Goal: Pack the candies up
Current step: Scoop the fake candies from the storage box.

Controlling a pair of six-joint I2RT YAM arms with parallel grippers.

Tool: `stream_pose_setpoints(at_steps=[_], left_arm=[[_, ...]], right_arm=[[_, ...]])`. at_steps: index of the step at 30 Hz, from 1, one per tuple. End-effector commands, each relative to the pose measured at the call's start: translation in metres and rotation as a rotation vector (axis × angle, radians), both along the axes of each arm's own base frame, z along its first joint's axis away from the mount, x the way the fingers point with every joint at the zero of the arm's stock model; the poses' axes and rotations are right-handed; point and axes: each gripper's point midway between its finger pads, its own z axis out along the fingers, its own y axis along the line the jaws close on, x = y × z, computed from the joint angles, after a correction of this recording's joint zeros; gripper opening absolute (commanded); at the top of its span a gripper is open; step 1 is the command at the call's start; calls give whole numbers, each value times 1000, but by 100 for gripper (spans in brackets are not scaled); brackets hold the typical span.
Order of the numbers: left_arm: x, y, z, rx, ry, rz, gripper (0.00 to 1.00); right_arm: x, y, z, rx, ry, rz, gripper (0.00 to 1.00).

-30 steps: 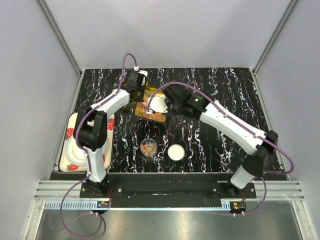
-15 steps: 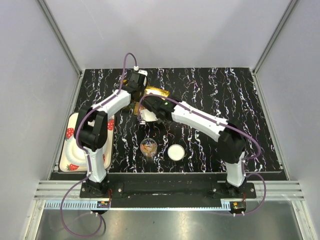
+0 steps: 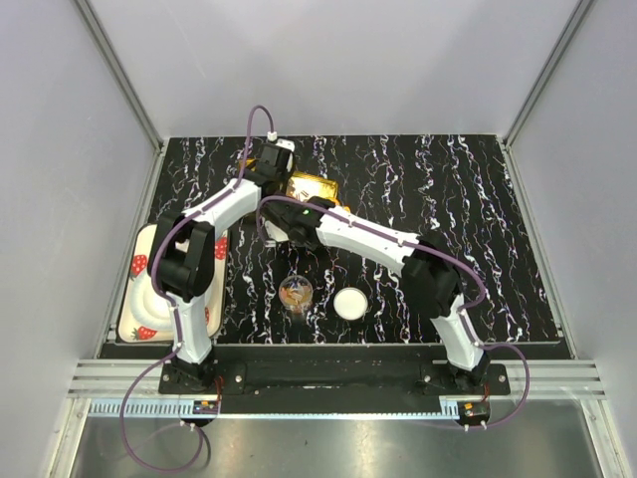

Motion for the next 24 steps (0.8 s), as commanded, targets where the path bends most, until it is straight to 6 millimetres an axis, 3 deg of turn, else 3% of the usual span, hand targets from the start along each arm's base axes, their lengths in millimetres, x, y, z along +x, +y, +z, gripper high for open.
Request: stream_pose_setpoints(at_steps=[1,4,14,19,24], left_arm=[[20,-7,46,-66,-144,26,0],[19,-8,45,-69,-140,23,0],[18,-14,46,-102,-132,5,0],[17,-13,45,-115,-125,0,0],[17,-14,41,-135,-108,-2,0]], right_arm=[[11,-6,19,-251,-71,91,0],[9,-8,9,-290,-64,95,0],[4,18,-24,-325,-35,149,0],[-8,32,-30,-212,33,186,0],[-28,30,-32,-104,150,183,0]])
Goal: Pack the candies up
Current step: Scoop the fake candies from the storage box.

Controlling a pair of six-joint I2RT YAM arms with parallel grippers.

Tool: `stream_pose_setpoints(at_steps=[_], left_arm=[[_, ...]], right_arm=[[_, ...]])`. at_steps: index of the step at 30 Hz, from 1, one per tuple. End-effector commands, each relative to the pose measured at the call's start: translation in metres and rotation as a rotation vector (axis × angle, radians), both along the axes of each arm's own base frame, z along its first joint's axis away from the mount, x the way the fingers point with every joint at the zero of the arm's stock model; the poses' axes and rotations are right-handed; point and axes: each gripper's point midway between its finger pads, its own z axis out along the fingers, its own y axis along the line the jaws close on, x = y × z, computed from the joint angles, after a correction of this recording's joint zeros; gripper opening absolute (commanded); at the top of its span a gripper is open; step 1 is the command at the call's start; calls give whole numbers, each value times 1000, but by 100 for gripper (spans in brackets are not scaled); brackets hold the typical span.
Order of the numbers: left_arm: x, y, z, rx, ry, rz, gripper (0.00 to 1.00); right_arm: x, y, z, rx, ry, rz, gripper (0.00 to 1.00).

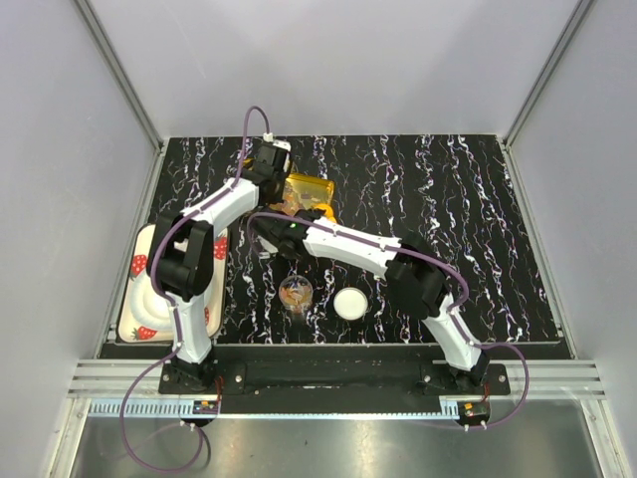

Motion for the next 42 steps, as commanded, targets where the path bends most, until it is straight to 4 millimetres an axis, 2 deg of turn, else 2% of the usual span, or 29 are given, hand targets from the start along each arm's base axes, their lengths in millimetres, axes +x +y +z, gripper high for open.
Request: stream_pose_setpoints(at_steps=[1,4,7,12,19,26,35,42], left_arm=[[20,-20,43,-129,-129,-21,0],[20,-20,40,-144,-117,-22,0],[19,-20,40,-160,-110,-26,0],[18,-22,37,-186,-94,-36,0],[18,-22,34,-190,-85,-37,0],[18,-23,34,-203,-82,-43,0],[16,-26,33,-211,-71,-53,0],[16,-27,31,-214,-66,-59,0]], right_arm=[[-29,10,-11,-13,238,155,0],[-39,8,-20,38,306,150,0],[-40,4,-31,82,352,121,0],[-29,4,-43,187,349,71,0],[-18,9,-43,325,324,4,0],[-13,-5,-42,404,302,-39,0],[-2,-12,-41,487,279,-65,0],[-5,-12,-44,524,311,-38,0]])
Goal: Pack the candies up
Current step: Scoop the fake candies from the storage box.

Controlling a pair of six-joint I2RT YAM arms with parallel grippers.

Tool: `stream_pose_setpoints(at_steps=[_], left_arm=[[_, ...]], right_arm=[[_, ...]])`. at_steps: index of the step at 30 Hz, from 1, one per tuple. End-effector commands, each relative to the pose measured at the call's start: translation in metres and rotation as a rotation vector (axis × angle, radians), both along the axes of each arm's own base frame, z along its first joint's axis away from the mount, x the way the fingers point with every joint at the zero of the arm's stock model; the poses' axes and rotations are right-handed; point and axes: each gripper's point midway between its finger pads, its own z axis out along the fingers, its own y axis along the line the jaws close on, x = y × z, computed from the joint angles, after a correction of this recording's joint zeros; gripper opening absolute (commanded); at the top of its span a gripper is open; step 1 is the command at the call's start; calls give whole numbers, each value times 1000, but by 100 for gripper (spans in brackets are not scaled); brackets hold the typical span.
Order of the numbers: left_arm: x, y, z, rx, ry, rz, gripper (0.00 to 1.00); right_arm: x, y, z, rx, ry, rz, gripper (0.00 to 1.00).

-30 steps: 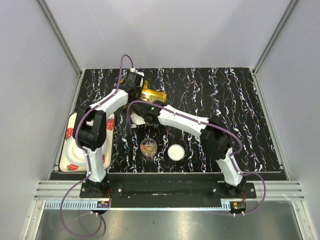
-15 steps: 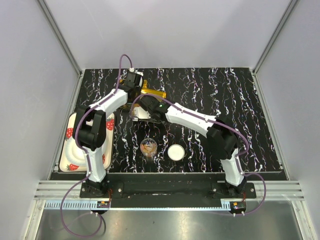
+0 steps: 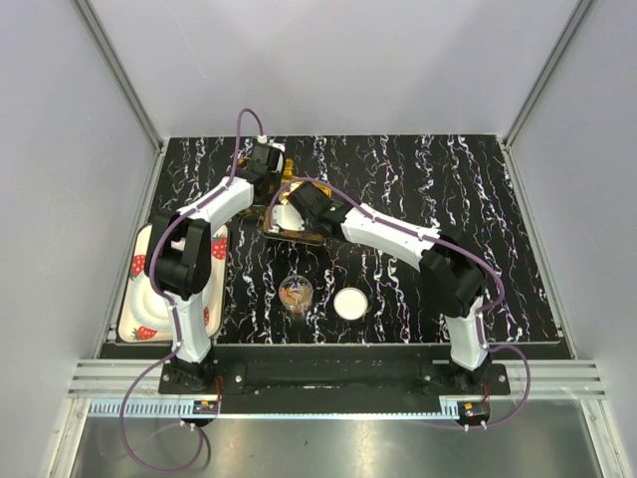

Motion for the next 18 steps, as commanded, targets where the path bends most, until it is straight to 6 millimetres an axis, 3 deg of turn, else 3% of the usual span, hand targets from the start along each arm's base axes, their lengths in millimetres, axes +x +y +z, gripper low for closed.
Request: stream_pose_setpoints(at_steps=[1,9,18], left_arm=[[22,-34,39,-154,-126,-52,0],[22,-36,37,-161,-119,-62,0],[22,-44,34,-177,-108,-119,0]], right_arm=[[-20,2,-24,31,126,59,0],[-8,6,-23,27,67,51,0],[-15,1,-26,-216,-65,282,0]])
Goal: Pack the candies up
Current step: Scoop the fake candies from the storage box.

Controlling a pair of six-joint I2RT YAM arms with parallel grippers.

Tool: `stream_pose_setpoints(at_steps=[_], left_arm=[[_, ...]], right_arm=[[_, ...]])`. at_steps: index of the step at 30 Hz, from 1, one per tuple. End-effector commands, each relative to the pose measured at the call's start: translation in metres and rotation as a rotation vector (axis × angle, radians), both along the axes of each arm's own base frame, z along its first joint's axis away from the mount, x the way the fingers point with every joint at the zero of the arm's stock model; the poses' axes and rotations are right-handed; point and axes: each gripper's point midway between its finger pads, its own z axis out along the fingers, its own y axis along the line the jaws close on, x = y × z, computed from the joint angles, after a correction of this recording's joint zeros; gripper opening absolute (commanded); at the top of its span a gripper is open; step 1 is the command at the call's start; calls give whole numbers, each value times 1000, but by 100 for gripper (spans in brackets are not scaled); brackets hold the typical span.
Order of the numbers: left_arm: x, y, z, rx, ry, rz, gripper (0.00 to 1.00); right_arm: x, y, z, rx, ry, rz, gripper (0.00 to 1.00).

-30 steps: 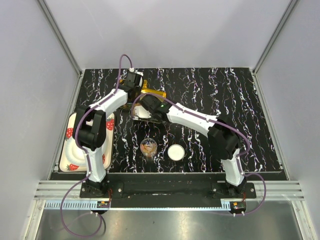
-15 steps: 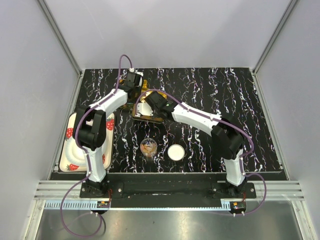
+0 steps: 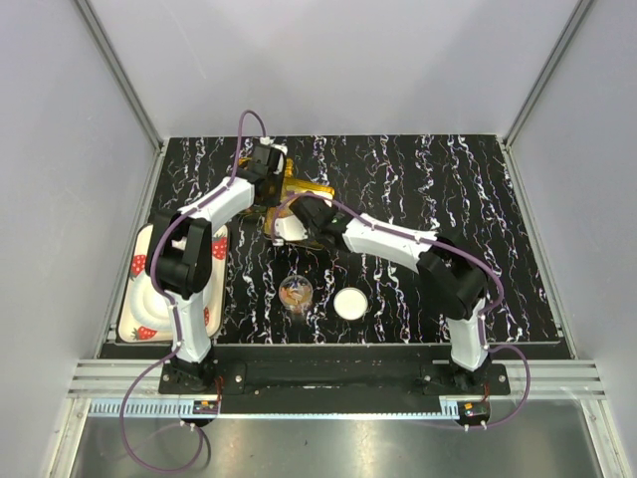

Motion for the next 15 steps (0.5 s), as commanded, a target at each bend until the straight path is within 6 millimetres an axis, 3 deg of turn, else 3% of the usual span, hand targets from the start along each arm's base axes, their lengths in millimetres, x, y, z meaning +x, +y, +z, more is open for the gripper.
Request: stream_pose_setpoints(at_steps=[1,4,10,14,15], left_arm=[[24,-37,40,-157,-126,-84,0],[24,-38,40,-158,-127,-92,0],[24,-38,40,-157,-124,-92,0],[24,-37,38,-153,-118,-92,0],[24,-37,38,-154,-120,-92,0]], right_arm=[[-21,2,-17,-178,2,193,0],[-25,2,-15,-233,-16,240,0],[-31,19,-7,-142,16,242,0],[-26,11,-7,-221,-28,258,0],[-29,2,-16,-259,-26,266,0]])
